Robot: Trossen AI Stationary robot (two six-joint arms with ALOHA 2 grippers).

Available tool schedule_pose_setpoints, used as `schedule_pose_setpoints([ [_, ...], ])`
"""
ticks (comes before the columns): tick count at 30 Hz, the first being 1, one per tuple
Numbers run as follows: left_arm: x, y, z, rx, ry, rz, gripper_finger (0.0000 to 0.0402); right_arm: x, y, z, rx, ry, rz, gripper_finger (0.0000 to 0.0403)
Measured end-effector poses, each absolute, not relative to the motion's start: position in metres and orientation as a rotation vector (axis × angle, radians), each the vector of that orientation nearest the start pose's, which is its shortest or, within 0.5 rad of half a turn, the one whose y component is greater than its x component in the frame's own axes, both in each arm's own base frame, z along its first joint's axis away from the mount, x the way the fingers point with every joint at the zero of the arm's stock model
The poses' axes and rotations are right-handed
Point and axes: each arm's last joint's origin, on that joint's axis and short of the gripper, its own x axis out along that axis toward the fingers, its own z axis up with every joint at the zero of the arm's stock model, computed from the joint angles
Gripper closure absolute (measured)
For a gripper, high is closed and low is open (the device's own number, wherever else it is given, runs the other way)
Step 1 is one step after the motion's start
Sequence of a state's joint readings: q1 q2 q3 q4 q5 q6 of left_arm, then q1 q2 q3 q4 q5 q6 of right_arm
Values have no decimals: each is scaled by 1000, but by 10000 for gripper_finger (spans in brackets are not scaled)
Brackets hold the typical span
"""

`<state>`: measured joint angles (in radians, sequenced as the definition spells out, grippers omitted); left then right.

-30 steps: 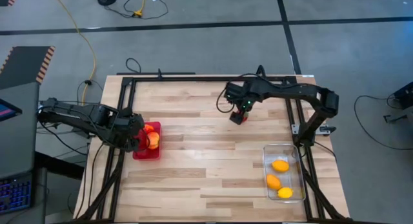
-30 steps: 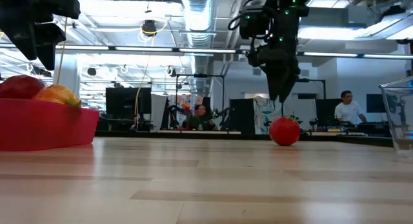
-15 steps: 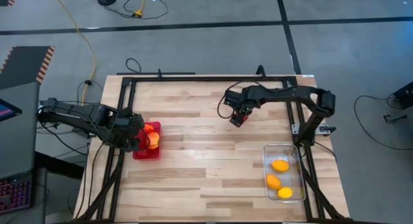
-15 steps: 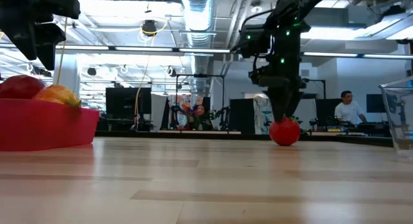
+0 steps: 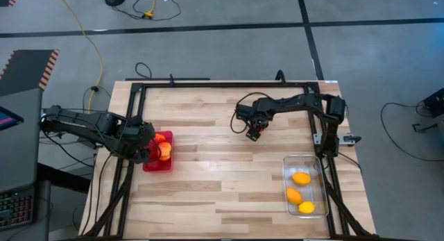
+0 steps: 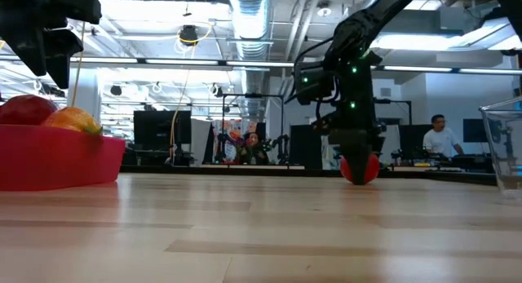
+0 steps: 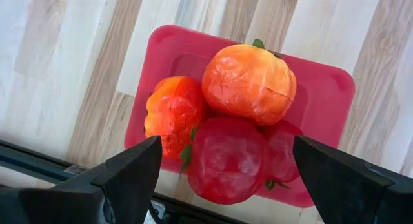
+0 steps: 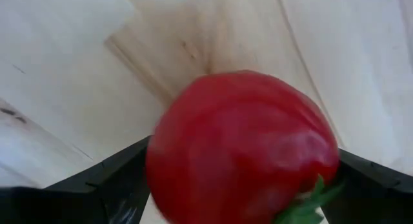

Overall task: Sort produce into baskets
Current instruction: Put the red tomato into the red bin

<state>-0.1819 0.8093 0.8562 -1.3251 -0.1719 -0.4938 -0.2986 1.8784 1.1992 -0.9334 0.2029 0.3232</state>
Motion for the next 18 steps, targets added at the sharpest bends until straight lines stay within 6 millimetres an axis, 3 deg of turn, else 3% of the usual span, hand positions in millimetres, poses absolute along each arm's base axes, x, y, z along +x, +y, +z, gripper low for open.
schedule_pose_setpoints([
  [7,107,-15,274,-202,1222,299,65,311,-101,146,321,1559,-646,16],
  [18,107,-15,274,-202,1222,299,65,322,-95,165,327,1479,-600,71],
])
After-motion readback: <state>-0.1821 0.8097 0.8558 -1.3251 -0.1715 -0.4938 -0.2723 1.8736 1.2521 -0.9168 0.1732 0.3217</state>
